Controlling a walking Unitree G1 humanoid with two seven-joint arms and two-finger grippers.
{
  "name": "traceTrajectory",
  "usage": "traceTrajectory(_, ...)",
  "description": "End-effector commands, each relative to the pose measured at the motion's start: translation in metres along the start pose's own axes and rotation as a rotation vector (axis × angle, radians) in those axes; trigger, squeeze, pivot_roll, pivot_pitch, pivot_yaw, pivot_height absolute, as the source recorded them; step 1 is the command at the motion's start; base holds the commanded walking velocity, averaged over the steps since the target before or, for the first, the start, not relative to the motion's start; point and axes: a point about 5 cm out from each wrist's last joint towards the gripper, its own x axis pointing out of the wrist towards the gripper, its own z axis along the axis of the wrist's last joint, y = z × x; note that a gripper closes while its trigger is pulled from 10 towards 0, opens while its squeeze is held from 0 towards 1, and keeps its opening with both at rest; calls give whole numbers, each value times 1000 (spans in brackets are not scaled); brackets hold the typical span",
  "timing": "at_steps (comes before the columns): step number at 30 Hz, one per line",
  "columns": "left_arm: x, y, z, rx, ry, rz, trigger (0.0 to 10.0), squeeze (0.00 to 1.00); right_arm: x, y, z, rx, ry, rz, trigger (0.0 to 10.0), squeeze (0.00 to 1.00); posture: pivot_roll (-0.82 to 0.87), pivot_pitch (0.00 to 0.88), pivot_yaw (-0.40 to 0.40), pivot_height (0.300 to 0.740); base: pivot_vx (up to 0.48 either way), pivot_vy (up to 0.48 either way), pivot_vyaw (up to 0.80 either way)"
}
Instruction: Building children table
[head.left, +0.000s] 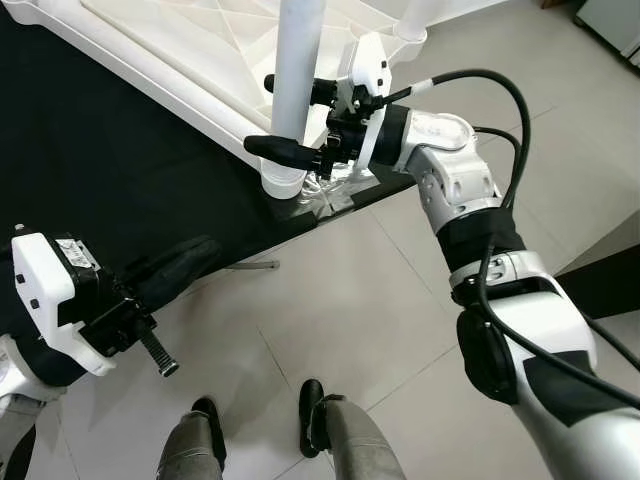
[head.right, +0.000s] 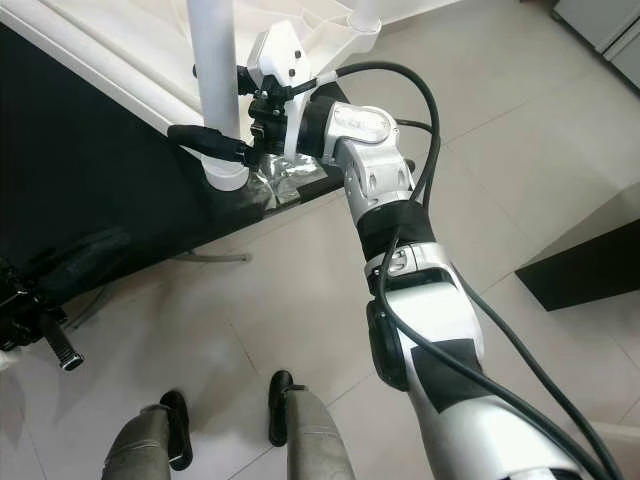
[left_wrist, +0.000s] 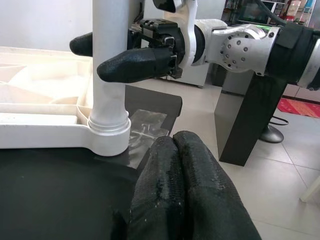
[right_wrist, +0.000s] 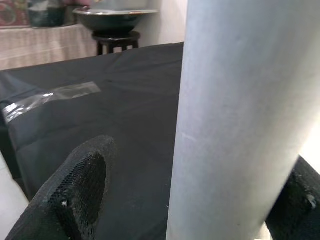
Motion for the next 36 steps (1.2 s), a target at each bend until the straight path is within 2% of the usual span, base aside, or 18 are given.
traceTrajectory(1, -1, -5, -1, -7, 5, -11, 10000, 0, 3, 4, 0, -4, 10, 98, 10000, 0, 85, 349, -163, 740, 0, 0, 0)
traceTrajectory(14, -1, -5, 0, -1, 5, -10, 10000, 0, 1, 3, 1, 25, 5, 218, 10000, 0, 99, 346, -162, 740, 0, 0, 0)
traceTrajectory(15, -1, -5, 0, 1, 5, -8, 10000, 0, 1, 3, -1, 31, 11, 223, 9059, 0, 103, 346, -160, 740, 0, 0, 0)
traceTrajectory(16, -1, -4, 0, 4, 7, -7, 10000, 0, 0, 3, -2, 38, 18, 227, 4078, 0, 104, 344, -161, 740, 0, 0, 0)
traceTrajectory(17, -1, -4, 0, 4, 7, -7, 10000, 0, 0, 3, -2, 38, 18, 227, 4078, 0, 104, 344, -161, 740, 0, 0, 0)
traceTrajectory(18, -2, -4, 0, 6, 7, -6, 10000, 0, -1, 2, -3, 43, 21, 226, 0, 0, 104, 344, -162, 740, 0, 0, 0)
traceTrajectory(24, -4, -2, 2, 15, 11, 3, 10000, 0, -7, 1, -6, 54, 24, 224, 0, 0, 112, 348, -156, 740, 0, 0, 0)
traceTrajectory(27, -5, -2, 2, 18, 15, 6, 10000, 0, -16, -1, -10, 50, 32, 187, 0, 0, 131, 346, -155, 740, 0, 0, 0)
traceTrajectory(29, -6, -2, 3, 21, 14, 8, 10000, 0, -31, -2, -18, 48, 42, 132, 0, 0, 134, 348, -155, 740, 0, 0, 0)
traceTrajectory(30, -6, -2, 3, 21, 14, 8, 10000, 0, -31, -2, -18, 48, 42, 132, 0, 0, 134, 348, -155, 740, 0, 0, 0)
traceTrajectory(31, -6, -2, 4, 22, 15, 10, 10000, 0, -39, -3, -25, 49, 62, 69, 0, 0, 123, 350, -159, 740, 0, 0, 0)
traceTrajectory(34, -6, -2, 4, 22, 15, 10, 10000, 0, -45, -3, -33, 51, 81, 7, 0, 0, 121, 351, -161, 740, 0, 0, 0)
traceTrajectory(36, -6, -3, 3, 19, 16, 8, 10000, 0, -54, 1, -55, 108, 126, -154, 0, 0, 124, 352, -164, 740, 0, 0, 0)
